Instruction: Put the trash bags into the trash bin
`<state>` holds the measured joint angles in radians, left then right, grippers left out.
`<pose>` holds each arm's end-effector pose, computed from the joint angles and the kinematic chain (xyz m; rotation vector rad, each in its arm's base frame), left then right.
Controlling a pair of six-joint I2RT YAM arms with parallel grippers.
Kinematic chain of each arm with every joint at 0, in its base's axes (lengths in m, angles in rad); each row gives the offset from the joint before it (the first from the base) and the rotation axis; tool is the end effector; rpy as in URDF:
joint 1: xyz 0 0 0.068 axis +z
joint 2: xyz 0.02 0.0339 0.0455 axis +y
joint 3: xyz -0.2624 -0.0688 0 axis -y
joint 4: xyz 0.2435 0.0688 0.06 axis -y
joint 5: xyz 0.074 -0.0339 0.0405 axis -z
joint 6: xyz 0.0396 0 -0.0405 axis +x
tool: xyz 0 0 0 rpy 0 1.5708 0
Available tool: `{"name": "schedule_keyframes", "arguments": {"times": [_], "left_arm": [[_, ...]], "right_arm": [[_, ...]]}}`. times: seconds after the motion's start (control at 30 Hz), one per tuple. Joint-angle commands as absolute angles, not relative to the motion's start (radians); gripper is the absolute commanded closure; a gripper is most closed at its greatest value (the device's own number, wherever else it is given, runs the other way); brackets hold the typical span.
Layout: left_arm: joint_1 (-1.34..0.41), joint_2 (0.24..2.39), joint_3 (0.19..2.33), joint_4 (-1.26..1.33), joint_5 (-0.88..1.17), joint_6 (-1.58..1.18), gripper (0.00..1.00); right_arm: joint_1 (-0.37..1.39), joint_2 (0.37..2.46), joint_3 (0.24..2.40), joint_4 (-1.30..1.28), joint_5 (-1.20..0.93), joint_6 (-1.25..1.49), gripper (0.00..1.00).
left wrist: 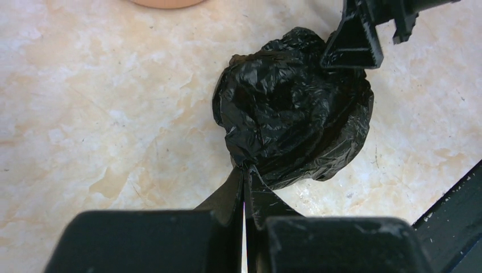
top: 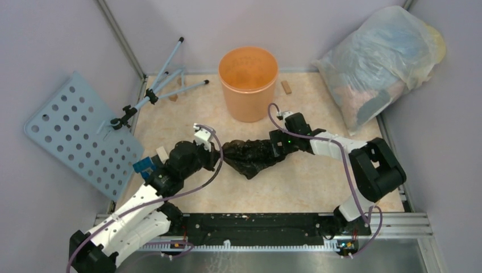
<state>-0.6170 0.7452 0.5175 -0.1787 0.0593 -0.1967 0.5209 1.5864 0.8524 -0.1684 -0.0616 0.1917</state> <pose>0.1472 -0.1073 0.2500 0.4608 1.9708 -0.5823 0.2724 0.1591 0.1682 -0.4378 2.4717 0.3765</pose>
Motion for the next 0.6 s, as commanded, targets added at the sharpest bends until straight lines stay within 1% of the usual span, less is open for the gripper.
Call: {"name": "schedule_keyframes", "arguments": {"times": [0.0,0.07,0.1,0.17,0.3,0.33,0.37,0.43,0.5,0.53,0.57], "left_arm": [[-0.619,0.683,0.510,-0.121,0.035,-0.204,1.00],[-0.620,0.640,0.517,-0.123,0.036,-0.196,1.00],[-0.619,0.613,0.523,-0.125,0.035,-0.191,1.00],[-0.620,0.555,0.537,-0.127,0.036,-0.179,1.00],[-0.619,0.412,0.546,-0.115,0.013,-0.156,1.00],[-0.618,0.385,0.533,-0.105,0.010,-0.155,1.00],[-0.620,0.360,0.514,-0.089,-0.034,-0.155,1.00],[-0.619,0.336,0.478,-0.060,-0.054,-0.144,1.00],[-0.619,0.342,0.463,-0.068,-0.063,-0.150,1.00],[-0.619,0.354,0.465,-0.078,-0.059,-0.152,1.00],[-0.619,0.370,0.468,-0.085,-0.045,-0.153,1.00]], "right_arm": [[0.525,1.625,0.906,-0.178,0.028,0.226,0.08],[0.524,1.626,0.908,-0.181,0.102,0.254,0.09],[0.522,1.621,0.908,-0.181,0.140,0.279,0.14],[0.509,1.603,0.896,-0.179,0.215,0.314,0.22],[0.485,1.532,0.857,-0.172,0.372,0.399,0.31],[0.481,1.511,0.846,-0.172,0.435,0.428,0.32],[0.478,1.486,0.832,-0.168,0.463,0.450,0.32],[0.473,1.432,0.801,-0.151,0.505,0.497,0.33],[0.470,1.369,0.764,-0.103,0.466,0.492,0.35],[0.470,1.342,0.743,-0.059,0.396,0.450,0.35],[0.469,1.320,0.724,-0.016,0.273,0.397,0.34]]}}
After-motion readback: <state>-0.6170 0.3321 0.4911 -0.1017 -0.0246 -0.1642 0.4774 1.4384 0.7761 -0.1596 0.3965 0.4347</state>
